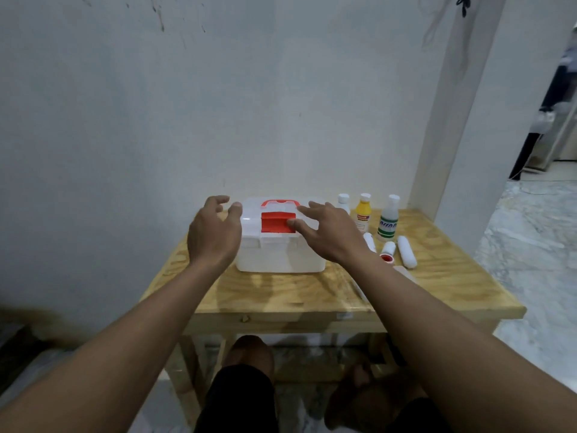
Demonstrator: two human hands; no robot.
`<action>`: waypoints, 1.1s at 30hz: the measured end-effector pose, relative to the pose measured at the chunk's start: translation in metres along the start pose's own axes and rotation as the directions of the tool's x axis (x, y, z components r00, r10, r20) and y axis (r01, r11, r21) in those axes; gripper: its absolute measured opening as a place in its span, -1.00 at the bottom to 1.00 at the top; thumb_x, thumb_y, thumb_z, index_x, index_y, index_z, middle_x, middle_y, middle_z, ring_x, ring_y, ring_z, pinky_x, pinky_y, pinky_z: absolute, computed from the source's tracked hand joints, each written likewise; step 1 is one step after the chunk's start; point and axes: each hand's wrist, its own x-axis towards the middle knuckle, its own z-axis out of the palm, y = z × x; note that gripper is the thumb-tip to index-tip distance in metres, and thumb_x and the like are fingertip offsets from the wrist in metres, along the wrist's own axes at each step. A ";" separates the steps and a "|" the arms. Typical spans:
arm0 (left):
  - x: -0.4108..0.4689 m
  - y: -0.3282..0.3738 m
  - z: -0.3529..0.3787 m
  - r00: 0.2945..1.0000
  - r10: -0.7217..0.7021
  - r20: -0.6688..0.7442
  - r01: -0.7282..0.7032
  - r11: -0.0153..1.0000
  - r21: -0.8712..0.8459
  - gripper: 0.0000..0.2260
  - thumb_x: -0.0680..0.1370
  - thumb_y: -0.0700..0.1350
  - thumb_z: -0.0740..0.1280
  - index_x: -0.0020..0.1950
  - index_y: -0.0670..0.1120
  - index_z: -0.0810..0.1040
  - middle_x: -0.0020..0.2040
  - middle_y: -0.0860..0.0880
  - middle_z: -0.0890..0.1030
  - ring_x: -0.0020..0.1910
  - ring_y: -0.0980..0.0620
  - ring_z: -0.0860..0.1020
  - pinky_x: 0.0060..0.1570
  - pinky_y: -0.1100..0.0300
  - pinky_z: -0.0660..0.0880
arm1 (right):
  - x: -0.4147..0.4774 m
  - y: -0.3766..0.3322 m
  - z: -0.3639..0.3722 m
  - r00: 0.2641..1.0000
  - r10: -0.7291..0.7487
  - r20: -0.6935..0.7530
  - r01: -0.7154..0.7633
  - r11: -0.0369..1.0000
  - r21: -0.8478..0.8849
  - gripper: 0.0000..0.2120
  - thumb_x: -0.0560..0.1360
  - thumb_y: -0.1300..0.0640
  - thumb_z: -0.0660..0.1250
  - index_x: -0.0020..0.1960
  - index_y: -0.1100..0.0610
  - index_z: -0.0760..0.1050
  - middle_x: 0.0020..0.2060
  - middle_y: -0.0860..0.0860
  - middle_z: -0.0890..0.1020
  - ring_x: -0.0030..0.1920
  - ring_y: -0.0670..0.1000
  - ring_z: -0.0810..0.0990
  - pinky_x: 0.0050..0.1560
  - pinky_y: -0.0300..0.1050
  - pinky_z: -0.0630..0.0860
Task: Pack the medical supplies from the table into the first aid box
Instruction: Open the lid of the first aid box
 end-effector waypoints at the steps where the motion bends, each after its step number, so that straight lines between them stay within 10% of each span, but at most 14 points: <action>1: 0.002 -0.006 0.002 0.996 0.035 0.079 -0.035 0.999 -0.002 -0.61 0.63 0.15 0.22 0.40 0.03 0.49 0.38 -0.04 0.54 0.33 -0.09 0.49 0.17 0.08 0.37 | 0.000 0.000 0.001 1.000 0.012 -0.016 -0.011 0.999 0.034 -0.43 0.57 -0.29 0.21 0.48 -0.03 0.44 0.49 0.03 0.42 0.53 0.11 0.27 0.45 0.07 0.25; 11: 0.011 -0.023 0.002 0.975 0.184 0.128 -0.159 0.970 -0.183 -0.46 0.49 0.00 0.06 0.45 0.00 0.48 0.36 0.02 0.53 0.37 -0.01 0.43 0.19 0.19 0.29 | 0.015 -0.003 -0.013 0.990 0.102 -0.095 -0.070 0.953 0.293 -0.47 0.46 -0.34 0.33 0.25 -0.01 0.64 0.26 -0.08 0.63 0.33 -0.08 0.52 0.31 -0.05 0.47; 16: 0.044 -0.028 0.003 0.983 0.149 0.109 -0.142 0.987 -0.073 -0.53 0.52 -0.18 0.31 0.44 0.00 0.49 0.39 0.01 0.53 0.32 -0.02 0.52 0.20 0.16 0.41 | 0.040 -0.012 -0.032 0.982 0.160 -0.095 -0.107 0.903 0.417 -0.57 0.44 -0.29 0.38 -0.01 0.05 0.74 -0.02 -0.06 0.72 0.06 -0.06 0.62 0.01 -0.14 0.47; 20: 0.064 -0.028 0.009 0.979 0.128 0.157 -0.115 0.989 -0.089 -0.72 0.65 0.04 0.26 0.32 0.03 0.58 0.23 0.05 0.62 0.24 -0.01 0.57 0.13 0.17 0.41 | 0.061 -0.023 -0.046 0.972 0.230 -0.038 -0.184 0.856 0.483 -0.38 0.41 -0.30 0.41 -0.10 0.32 0.67 -0.37 0.11 0.50 -0.29 0.00 0.48 -0.21 -0.08 0.37; 26: 0.091 -0.021 0.021 0.985 0.134 0.111 -0.132 0.991 -0.027 -0.60 0.66 0.17 0.08 0.12 -0.01 0.63 0.02 0.04 0.69 0.02 -0.10 0.65 0.16 -0.07 0.54 | 0.076 -0.024 -0.044 0.948 0.310 -0.068 -0.245 0.853 0.461 -0.38 0.59 -0.36 0.01 0.04 0.16 0.53 0.02 0.07 0.62 0.09 0.13 0.56 0.04 -0.02 0.38; 29: 0.103 -0.014 0.024 0.988 0.092 0.123 -0.101 0.993 0.064 -0.56 0.63 0.18 0.07 0.08 -0.03 0.66 -0.03 0.00 0.72 -0.06 -0.13 0.67 0.09 -0.07 0.58 | 0.065 -0.016 -0.032 0.954 0.297 -0.044 -0.233 0.823 0.518 -0.34 0.65 -0.28 -0.07 0.63 0.03 -0.02 0.58 0.06 0.21 0.54 0.12 0.25 0.44 0.02 0.19; 33: 0.113 -0.007 0.026 0.989 0.032 0.142 -0.046 0.994 0.096 -0.57 0.60 0.19 0.12 -0.03 -0.07 0.67 -0.10 -0.08 0.71 -0.18 -0.17 0.68 -0.06 -0.09 0.65 | 0.051 0.002 -0.012 0.968 0.250 0.030 -0.237 0.863 0.446 -0.33 0.69 -0.10 0.01 0.62 0.00 -0.32 0.63 0.05 -0.03 0.60 0.09 0.07 0.52 0.00 0.05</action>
